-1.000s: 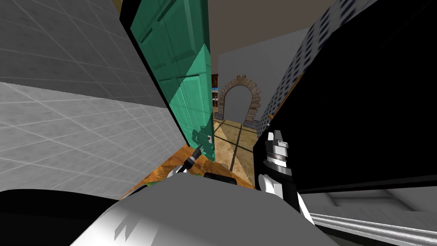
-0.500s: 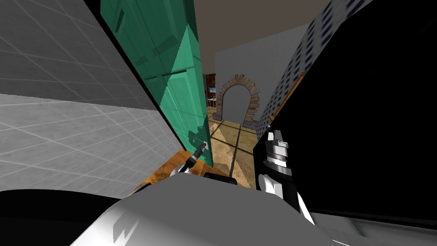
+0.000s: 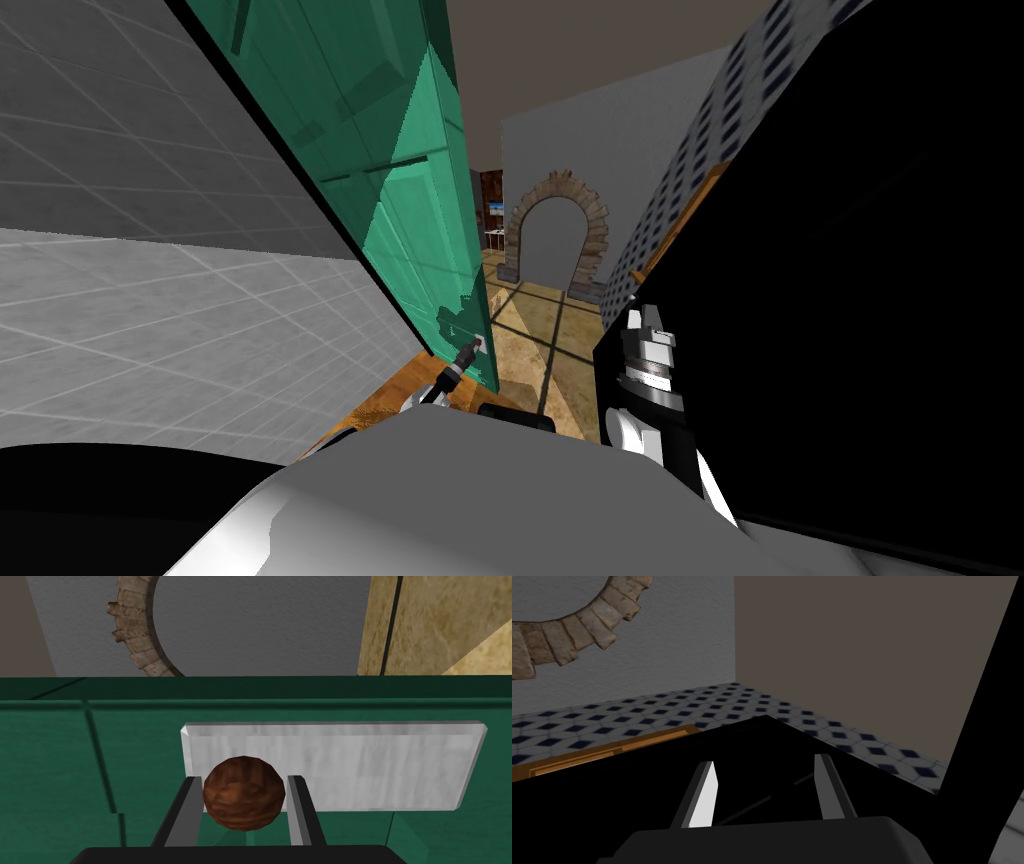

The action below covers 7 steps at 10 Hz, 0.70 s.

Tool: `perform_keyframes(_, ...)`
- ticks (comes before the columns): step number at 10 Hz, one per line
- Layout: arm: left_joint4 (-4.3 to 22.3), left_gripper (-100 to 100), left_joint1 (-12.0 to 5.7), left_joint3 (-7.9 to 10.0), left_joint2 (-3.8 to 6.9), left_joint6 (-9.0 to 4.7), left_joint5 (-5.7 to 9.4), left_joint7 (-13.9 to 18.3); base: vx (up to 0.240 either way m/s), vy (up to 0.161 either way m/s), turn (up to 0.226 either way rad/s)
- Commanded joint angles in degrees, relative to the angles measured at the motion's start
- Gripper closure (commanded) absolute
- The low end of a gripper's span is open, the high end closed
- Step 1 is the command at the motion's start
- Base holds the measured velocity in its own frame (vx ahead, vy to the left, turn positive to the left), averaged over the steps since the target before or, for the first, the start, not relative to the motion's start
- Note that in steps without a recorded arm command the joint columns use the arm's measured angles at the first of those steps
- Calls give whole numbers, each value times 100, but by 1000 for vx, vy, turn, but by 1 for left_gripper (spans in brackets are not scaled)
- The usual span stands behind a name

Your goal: Push the door open

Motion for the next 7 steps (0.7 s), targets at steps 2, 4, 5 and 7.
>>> perform_keyframes(2,0,100,6,-1,0,-6,0,1,-11,4,0)
perform_keyframes(4,0,100,6,-1,0,-6,0,1,-3,0,2)
perform_keyframes(5,48,100,-18,96,-35,33,32,-59,84,-47,33)
perform_keyframes(7,79,100,-41,175,-62,52,60,-104,140,-66,28)
